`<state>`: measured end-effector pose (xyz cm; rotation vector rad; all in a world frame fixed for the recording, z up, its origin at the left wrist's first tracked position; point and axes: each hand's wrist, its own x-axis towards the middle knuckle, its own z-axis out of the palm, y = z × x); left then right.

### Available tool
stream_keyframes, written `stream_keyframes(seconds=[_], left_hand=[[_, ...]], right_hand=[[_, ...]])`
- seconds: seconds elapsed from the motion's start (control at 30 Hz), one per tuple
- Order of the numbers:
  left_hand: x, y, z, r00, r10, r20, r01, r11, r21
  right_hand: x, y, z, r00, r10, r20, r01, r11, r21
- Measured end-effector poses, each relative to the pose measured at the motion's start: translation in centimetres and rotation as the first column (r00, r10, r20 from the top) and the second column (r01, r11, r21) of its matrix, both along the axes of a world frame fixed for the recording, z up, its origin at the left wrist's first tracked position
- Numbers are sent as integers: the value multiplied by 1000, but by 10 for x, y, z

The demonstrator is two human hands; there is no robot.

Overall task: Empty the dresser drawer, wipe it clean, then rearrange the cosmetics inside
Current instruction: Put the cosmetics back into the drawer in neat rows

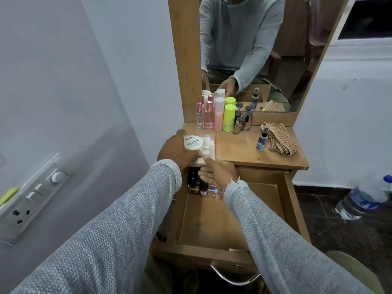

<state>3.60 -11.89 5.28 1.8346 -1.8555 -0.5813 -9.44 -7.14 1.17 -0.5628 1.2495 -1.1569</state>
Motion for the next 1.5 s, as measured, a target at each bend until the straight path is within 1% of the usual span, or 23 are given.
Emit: stream_keyframes(seconds=[0.07,0.13,0.17,0.23,0.3,0.37,0.57,0.67,0.73,0.8,0.87,0.9,0.93,1.0,1.07,1.2,1.3,1.4,1.5], left_hand=[[4,-2,2,996,23,-86,-23,1000,-2],[9,-6,5,985,47,-165,-48,999,0],[12,-8,6,983,57,-175,-58,998,0],[16,-12,7,987,66,-144,-67,998,1],[16,-15,4,995,53,-90,-52,999,15],[12,-16,-2,998,26,-63,-24,999,37],[-1,-17,-22,999,-35,-13,36,998,53],[2,-20,-25,997,-58,-45,61,996,64],[5,-16,-29,992,-85,-90,87,996,10],[8,-5,-34,989,-111,-95,99,987,-127],[9,15,-39,989,-128,-79,101,955,-277],[8,28,-40,987,-133,-90,97,941,-323],[6,40,-42,985,-145,-98,102,932,-349],[2,64,-47,978,-203,-44,173,913,-369],[-3,83,-55,959,-285,9,273,908,-317],[-18,110,-69,892,-433,128,443,893,-72],[-25,119,-79,847,-498,187,484,867,116],[-26,121,-87,829,-519,208,480,851,211],[-25,118,-92,830,-519,204,459,844,278]], right_hand=[[-11,8,0,1000,16,27,-16,1000,-10],[-30,19,-1,999,54,-9,-54,997,-57],[-41,25,0,996,77,-42,-80,994,-75],[-65,36,2,990,104,-95,-113,990,-86],[-88,42,1,989,93,-111,-102,991,-84],[-106,46,-3,982,87,-167,-103,991,-89],[-130,57,-12,947,162,-277,-181,983,-42],[-131,63,-22,920,243,-308,-251,968,14],[-128,66,-30,903,299,-309,-298,953,52],[-123,69,-36,881,349,-320,-337,937,92],[-118,71,-42,846,405,-347,-379,914,143],[-116,71,-45,829,431,-357,-394,902,175],[-113,71,-48,816,451,-360,-403,892,204],[-108,70,-50,809,472,-350,-409,880,241],[-101,67,-50,811,481,-332,-408,873,267],[-82,65,-51,853,438,-285,-352,884,306],[-71,65,-59,853,398,-337,-304,905,297],[-67,65,-67,805,378,-458,-275,921,277],[-66,63,-71,696,393,-601,-271,919,287]])
